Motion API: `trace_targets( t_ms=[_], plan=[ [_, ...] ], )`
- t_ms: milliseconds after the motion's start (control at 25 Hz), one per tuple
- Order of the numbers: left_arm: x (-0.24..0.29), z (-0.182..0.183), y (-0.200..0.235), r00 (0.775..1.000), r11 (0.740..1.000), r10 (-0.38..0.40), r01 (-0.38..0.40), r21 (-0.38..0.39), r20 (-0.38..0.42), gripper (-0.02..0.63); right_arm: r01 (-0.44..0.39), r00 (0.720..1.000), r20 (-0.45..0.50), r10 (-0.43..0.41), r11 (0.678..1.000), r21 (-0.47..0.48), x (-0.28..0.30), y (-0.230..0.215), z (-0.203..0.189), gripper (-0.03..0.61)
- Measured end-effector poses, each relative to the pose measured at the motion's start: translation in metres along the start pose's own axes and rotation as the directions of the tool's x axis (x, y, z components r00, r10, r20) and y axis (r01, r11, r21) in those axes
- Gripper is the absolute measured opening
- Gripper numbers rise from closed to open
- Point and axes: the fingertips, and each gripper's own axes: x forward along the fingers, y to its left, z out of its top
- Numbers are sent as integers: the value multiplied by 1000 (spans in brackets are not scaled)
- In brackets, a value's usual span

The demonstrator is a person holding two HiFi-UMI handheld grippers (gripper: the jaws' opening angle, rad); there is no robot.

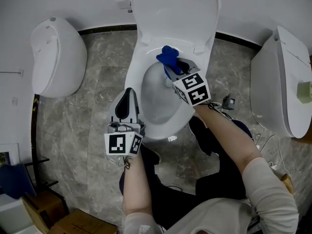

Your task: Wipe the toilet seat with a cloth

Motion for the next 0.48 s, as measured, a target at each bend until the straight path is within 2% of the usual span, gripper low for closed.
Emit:
trace_targets(
  t_ms=[480],
  plan=[
    [2, -2, 0, 1000, 999, -7, 7, -31, 1, 9, 75, 987, -143, -69, 996, 38, 48, -28, -25, 91]
  ],
)
